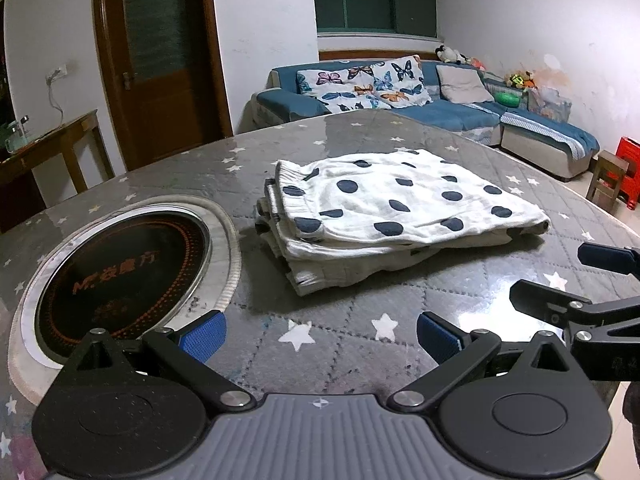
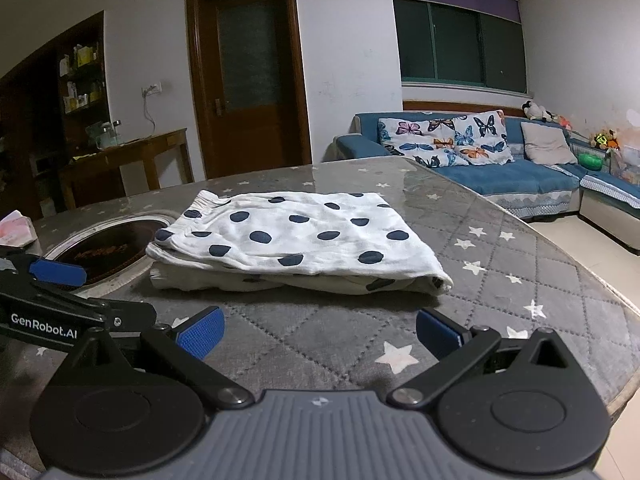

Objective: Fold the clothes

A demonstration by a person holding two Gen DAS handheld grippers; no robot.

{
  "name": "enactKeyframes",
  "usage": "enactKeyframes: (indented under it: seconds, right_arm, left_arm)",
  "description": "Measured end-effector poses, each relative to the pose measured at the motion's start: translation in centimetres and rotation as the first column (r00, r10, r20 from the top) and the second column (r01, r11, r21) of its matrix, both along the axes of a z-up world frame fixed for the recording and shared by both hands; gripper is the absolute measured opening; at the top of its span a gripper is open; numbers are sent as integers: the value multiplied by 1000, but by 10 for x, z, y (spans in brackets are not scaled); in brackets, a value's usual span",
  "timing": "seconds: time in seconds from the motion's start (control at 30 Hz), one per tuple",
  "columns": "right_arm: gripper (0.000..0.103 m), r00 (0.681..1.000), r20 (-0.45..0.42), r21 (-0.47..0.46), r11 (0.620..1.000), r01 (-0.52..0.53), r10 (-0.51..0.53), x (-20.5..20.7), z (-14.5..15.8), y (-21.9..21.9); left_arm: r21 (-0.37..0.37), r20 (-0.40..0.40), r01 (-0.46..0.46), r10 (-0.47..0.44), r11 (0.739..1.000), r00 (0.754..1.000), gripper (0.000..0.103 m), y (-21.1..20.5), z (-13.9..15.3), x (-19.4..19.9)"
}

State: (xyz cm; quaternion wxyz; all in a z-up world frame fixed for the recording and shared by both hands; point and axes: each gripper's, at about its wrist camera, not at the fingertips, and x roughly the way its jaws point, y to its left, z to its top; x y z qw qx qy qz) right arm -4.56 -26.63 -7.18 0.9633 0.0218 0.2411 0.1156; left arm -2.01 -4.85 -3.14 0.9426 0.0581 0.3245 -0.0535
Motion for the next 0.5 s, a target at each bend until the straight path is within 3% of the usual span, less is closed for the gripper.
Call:
enactKeyframes:
  seconds: [0.5]
  right_arm:
    - [103, 1000, -1, -1, 1000, 2, -2, 6, 0, 1]
  left_arm:
    - [2, -12, 2, -2, 1000, 1000, 103, -1, -3, 5]
